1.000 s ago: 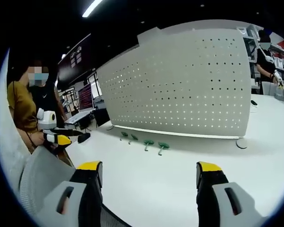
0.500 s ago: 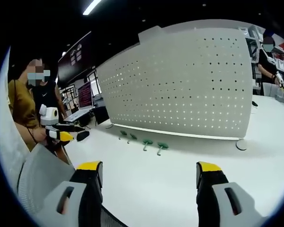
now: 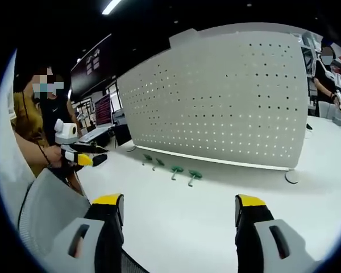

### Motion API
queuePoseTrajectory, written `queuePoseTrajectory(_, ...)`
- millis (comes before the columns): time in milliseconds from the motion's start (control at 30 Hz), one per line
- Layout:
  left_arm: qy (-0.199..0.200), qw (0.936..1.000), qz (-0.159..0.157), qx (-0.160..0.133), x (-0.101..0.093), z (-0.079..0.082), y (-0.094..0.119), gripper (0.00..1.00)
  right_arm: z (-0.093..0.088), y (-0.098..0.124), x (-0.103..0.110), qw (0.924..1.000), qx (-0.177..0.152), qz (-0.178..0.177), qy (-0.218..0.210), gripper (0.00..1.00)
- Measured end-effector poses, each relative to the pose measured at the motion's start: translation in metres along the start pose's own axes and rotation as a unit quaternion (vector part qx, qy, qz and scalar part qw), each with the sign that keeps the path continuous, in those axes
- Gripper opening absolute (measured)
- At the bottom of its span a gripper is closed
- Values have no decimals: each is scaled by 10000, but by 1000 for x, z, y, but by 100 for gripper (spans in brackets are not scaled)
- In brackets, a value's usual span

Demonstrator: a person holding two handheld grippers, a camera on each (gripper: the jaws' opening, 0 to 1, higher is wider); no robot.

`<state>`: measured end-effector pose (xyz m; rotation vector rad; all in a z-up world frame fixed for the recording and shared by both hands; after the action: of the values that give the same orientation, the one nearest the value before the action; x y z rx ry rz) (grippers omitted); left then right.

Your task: Insert the hook assembly into the mounting plate slot until the hook locks in place.

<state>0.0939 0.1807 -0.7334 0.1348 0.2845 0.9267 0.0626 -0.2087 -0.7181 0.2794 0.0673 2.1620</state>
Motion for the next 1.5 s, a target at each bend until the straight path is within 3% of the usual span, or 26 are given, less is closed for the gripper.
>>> queuePoseTrajectory(400, -374, 9976, -410, 411, 16, 0, -14, 96, 2, -2, 1, 10000, 32, 34, 47, 79)
queuePoseTrajectory(833, -1077, 9851, -931, 964, 37, 6, -36, 96, -1, 3, 0, 10000, 62, -33, 59, 79)
queuePoseTrajectory(1033, -1180, 9827, -949, 1067, 50, 8, -45, 96, 1, 6, -2, 9999, 68, -76, 128, 79)
queuePoseTrajectory(1500, -1762, 9603, -1458, 1597, 59, 5, -72, 95, 1, 11, 2, 9997, 120, -59, 209, 78)
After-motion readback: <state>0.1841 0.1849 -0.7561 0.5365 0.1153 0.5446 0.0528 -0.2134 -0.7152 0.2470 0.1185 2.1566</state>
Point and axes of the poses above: the point that each gripper's makers call its tool centre point, and the gripper's own axes: y roughly backward along the fingers, x roughly to its left, z roughly out of its top, the point moved 8 cm from there along y, roughly backward along the fingers, and after that the axes turned 13 degrees about -x, right-handed, at the moved point
